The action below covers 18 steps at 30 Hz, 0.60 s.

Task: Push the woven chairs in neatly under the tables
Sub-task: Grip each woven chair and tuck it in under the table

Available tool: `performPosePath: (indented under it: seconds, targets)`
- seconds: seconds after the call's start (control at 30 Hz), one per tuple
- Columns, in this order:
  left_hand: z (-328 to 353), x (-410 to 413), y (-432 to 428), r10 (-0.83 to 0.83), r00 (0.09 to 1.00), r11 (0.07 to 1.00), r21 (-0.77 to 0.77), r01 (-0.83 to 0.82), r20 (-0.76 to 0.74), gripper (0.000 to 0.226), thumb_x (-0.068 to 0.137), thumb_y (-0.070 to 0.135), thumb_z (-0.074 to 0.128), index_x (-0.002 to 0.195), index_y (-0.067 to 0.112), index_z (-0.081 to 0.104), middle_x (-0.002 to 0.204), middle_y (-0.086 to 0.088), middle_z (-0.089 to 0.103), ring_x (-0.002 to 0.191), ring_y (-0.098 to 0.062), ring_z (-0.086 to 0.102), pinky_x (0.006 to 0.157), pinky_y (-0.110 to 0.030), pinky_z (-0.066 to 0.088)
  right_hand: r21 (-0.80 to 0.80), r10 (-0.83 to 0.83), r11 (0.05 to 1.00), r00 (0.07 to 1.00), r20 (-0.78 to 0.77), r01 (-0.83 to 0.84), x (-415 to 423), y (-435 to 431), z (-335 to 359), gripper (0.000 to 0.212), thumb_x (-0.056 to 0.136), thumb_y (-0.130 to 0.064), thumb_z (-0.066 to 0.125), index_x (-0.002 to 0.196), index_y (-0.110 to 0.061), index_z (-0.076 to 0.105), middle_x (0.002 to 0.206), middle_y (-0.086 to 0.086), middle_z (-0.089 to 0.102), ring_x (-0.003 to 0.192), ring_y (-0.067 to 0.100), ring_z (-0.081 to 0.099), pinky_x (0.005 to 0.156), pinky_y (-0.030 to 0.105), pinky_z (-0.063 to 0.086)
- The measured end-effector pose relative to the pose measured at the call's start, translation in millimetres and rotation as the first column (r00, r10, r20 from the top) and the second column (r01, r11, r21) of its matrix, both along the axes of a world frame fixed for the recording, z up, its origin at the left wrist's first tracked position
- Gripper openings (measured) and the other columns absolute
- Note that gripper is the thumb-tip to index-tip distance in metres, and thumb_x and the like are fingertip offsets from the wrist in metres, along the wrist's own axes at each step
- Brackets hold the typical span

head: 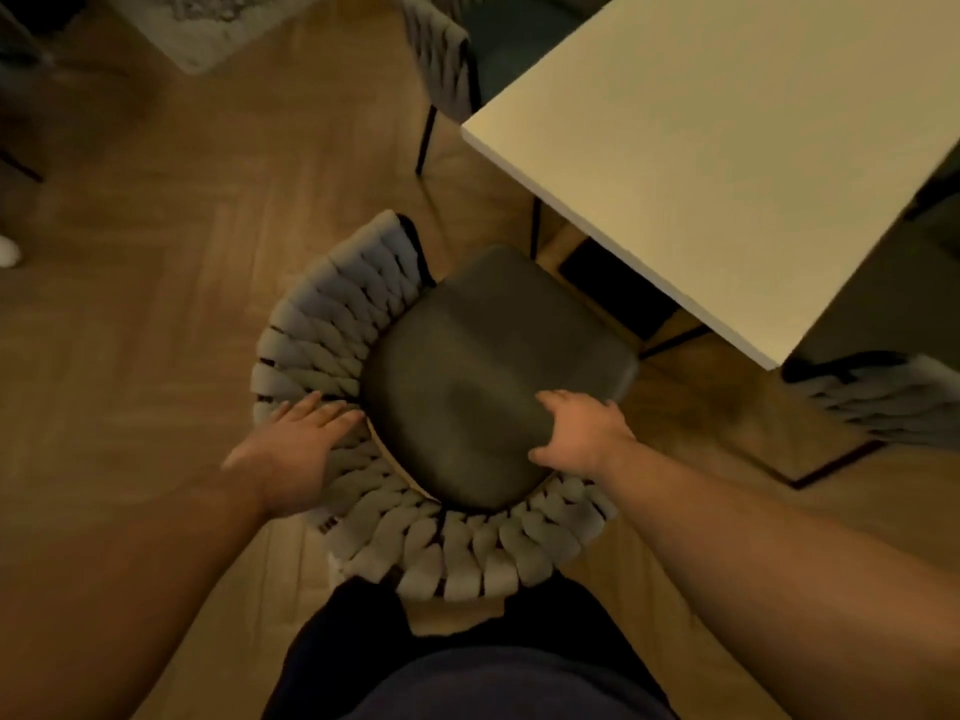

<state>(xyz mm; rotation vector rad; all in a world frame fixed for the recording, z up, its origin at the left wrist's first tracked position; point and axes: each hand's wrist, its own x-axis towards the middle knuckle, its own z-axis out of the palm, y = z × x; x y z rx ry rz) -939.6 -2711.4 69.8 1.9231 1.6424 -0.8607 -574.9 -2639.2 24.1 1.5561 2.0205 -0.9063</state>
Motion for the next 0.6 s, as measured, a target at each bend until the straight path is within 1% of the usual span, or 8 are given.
performPosePath:
  seconds: [0.13,0.27,0.33,0.4,0.47,0.53,0.57,0.6]
  targets:
    - [-29,-42,45,-0.229,0.973,0.972,-0.06,0.227,-0.021,0.099,0.1,0.049,0.06,0.169,0.033,-0.009,0.178,0.001,0.0,0.164,-0.029,-0.007,0.132,-0.048,0.001,-0.076,-0.184,0.98,0.983,0.021,0.185,-34,-38,-8,0.096,0.094,-0.059,0.07,0.171,-0.027,0.021,0.176,-0.001,0.027,0.161,0.025,0.025,0.13,0.059,0.016]
    - [-41,-73,75,-0.467,0.884,0.873,-0.157,0.462,0.003,0.109,0.095,0.066,0.061,0.169,0.032,-0.011,0.179,-0.001,-0.001,0.164,-0.031,-0.01,0.131,-0.055,-0.004,-0.152,-0.402,0.905,0.915,0.004,0.398,-91,-97,-12,0.099,0.09,-0.065,0.07,0.17,-0.03,0.024,0.175,-0.003,0.029,0.159,0.025,0.028,0.13,0.055,0.021]
    - [-43,-91,77,-0.545,0.838,0.819,-0.227,0.527,-0.019,0.118,0.089,0.066,0.07,0.17,0.029,-0.008,0.179,-0.002,0.001,0.164,-0.033,-0.007,0.13,-0.058,-0.004,-0.196,-0.414,0.894,0.91,-0.012,0.403,-129,-127,-17,0.102,0.086,-0.068,0.07,0.17,-0.032,0.024,0.174,-0.003,0.03,0.158,0.025,0.03,0.129,0.051,0.027]
    - [-48,-103,76,-0.622,0.781,0.763,-0.272,0.586,-0.062,0.122,0.085,0.063,0.076,0.171,0.025,-0.002,0.178,-0.004,0.005,0.164,-0.033,-0.002,0.13,-0.059,-0.005,-0.251,-0.407,0.887,0.913,-0.025,0.388,-164,-153,-23,0.104,0.079,-0.076,0.071,0.165,-0.034,0.033,0.166,-0.003,0.042,0.149,0.026,0.042,0.123,0.046,0.036]
    - [-58,-110,74,-0.663,0.745,0.735,-0.26,0.626,-0.08,0.108,0.092,0.05,0.073,0.171,0.023,0.005,0.178,-0.005,0.01,0.164,-0.033,0.003,0.129,-0.059,-0.007,-0.315,-0.378,0.882,0.925,-0.031,0.349,-192,-174,-30,0.102,0.075,-0.082,0.071,0.159,-0.034,0.041,0.155,-0.003,0.052,0.139,0.026,0.049,0.12,0.046,0.036]
    - [-72,-113,72,-0.691,0.718,0.716,-0.219,0.663,-0.084,0.085,0.099,0.03,0.06,0.17,0.024,0.013,0.177,-0.006,0.016,0.163,-0.032,0.008,0.128,-0.057,-0.01,-0.292,-0.287,0.917,0.958,-0.018,0.27,-207,-190,-42,0.106,0.078,-0.083,0.067,0.164,-0.033,0.033,0.162,-0.003,0.045,0.147,0.027,0.042,0.125,0.052,0.024]
    - [-78,-112,72,-0.701,0.708,0.709,-0.192,0.679,-0.083,0.076,0.101,0.023,0.053,0.169,0.025,0.019,0.176,-0.006,0.02,0.163,-0.031,0.011,0.129,-0.056,-0.009,-0.248,-0.26,0.935,0.966,0.015,0.255,-211,-194,-49,0.101,0.083,-0.077,0.066,0.166,-0.032,0.031,0.165,-0.002,0.043,0.149,0.028,0.039,0.127,0.053,0.02]
    - [-84,-111,72,-0.716,0.693,0.695,-0.173,0.698,-0.08,0.069,0.102,0.021,0.049,0.167,0.026,0.026,0.174,-0.005,0.026,0.161,-0.031,0.017,0.13,-0.055,-0.007,-0.194,-0.262,0.944,0.964,0.042,0.266,-214,-196,-53,0.088,0.091,-0.064,0.066,0.165,-0.03,0.033,0.164,0.0,0.044,0.149,0.029,0.039,0.128,0.052,0.02]
